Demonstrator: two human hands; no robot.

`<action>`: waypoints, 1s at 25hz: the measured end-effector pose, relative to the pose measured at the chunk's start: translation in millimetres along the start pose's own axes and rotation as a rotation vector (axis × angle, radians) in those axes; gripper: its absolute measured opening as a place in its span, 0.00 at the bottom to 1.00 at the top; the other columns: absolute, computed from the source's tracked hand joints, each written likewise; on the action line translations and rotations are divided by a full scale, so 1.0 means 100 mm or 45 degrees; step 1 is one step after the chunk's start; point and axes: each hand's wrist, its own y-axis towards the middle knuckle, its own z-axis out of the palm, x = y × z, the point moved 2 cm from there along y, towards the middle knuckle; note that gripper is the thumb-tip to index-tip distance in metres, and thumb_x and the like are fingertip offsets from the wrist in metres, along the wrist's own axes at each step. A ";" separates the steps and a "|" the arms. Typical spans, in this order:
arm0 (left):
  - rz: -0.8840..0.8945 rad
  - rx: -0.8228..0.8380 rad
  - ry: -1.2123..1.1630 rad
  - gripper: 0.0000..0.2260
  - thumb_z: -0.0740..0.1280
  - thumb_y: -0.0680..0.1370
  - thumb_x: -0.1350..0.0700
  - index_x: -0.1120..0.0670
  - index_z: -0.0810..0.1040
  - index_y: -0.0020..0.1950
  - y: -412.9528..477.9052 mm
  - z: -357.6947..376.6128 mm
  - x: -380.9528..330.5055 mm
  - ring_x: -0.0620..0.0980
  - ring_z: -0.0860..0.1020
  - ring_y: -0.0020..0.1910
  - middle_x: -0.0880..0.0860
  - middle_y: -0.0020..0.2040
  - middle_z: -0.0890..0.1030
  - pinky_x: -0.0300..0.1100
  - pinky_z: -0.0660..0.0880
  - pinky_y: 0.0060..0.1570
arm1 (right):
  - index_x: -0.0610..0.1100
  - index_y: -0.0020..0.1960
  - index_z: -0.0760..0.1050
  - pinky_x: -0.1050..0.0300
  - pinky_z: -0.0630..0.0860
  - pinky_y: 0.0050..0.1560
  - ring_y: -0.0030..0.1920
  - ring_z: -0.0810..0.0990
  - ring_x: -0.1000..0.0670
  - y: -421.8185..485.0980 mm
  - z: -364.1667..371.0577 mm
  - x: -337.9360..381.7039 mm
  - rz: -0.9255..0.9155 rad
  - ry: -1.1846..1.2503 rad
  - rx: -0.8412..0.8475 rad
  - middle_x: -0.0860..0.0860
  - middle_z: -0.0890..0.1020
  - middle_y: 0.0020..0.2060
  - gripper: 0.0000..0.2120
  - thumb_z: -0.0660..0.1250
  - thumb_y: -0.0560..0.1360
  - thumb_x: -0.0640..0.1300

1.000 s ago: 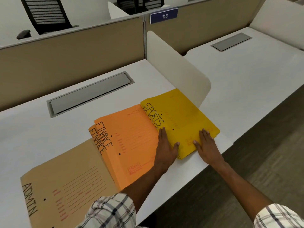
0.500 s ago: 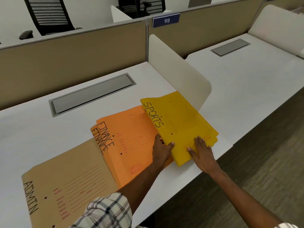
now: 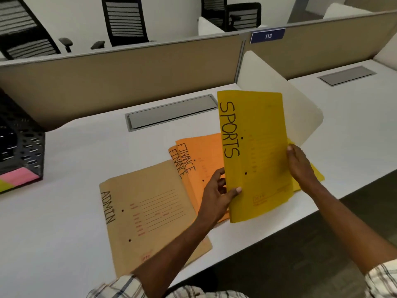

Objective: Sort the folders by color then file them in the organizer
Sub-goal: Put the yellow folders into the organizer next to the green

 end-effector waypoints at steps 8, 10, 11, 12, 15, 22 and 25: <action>0.064 -0.227 -0.057 0.23 0.71 0.80 0.57 0.47 0.69 0.73 -0.90 -1.63 -0.25 0.50 0.83 0.61 0.51 0.63 0.84 0.46 0.83 0.55 | 0.46 0.63 0.78 0.51 0.76 0.52 0.60 0.79 0.47 -0.68 1.04 1.07 0.081 0.471 0.498 0.50 0.83 0.58 0.12 0.66 0.81 0.46; 0.066 -0.291 -0.047 0.23 0.71 0.80 0.57 0.47 0.68 0.73 -1.24 -2.15 -0.30 0.50 0.83 0.61 0.50 0.63 0.84 0.43 0.82 0.53 | 0.45 0.64 0.77 0.52 0.76 0.51 0.60 0.79 0.45 -0.99 1.41 1.33 0.064 0.496 0.615 0.50 0.83 0.57 0.12 0.65 0.81 0.43; 0.073 -0.328 -0.038 0.23 0.71 0.80 0.57 0.47 0.68 0.73 -1.43 -2.43 -0.33 0.50 0.83 0.61 0.50 0.64 0.83 0.44 0.83 0.53 | 0.43 0.66 0.76 0.51 0.77 0.52 0.60 0.79 0.44 -1.15 1.61 1.47 0.047 0.497 0.672 0.48 0.83 0.59 0.14 0.65 0.81 0.43; 0.084 -0.355 -0.023 0.22 0.70 0.80 0.56 0.46 0.69 0.72 -1.61 -2.67 -0.35 0.49 0.83 0.61 0.50 0.64 0.83 0.44 0.83 0.53 | 0.42 0.68 0.74 0.51 0.77 0.53 0.60 0.79 0.44 -1.31 1.80 1.62 0.033 0.500 0.727 0.47 0.82 0.61 0.16 0.64 0.81 0.43; 0.078 -0.437 0.084 0.19 0.70 0.80 0.55 0.42 0.69 0.68 -2.14 -3.27 -0.43 0.49 0.83 0.60 0.50 0.66 0.81 0.47 0.82 0.57 | 0.42 0.70 0.73 0.50 0.77 0.55 0.60 0.80 0.46 -1.74 2.31 1.99 -0.009 0.495 0.889 0.47 0.81 0.62 0.18 0.64 0.81 0.43; 0.134 -0.814 0.213 0.19 0.71 0.80 0.54 0.44 0.68 0.67 -3.19 -4.33 -0.61 0.44 0.79 0.58 0.47 0.64 0.77 0.34 0.79 0.46 | 0.47 0.66 0.74 0.49 0.75 0.53 0.59 0.79 0.47 -2.47 3.53 3.03 -0.144 0.383 1.119 0.49 0.81 0.61 0.14 0.64 0.81 0.42; 0.155 -0.946 0.178 0.19 0.71 0.80 0.54 0.45 0.68 0.67 -3.49 -4.64 -0.72 0.39 0.80 0.54 0.47 0.63 0.78 0.30 0.79 0.41 | 0.46 0.68 0.73 0.49 0.75 0.54 0.60 0.79 0.47 -2.69 3.93 3.50 -0.218 0.349 1.238 0.50 0.81 0.61 0.15 0.63 0.81 0.41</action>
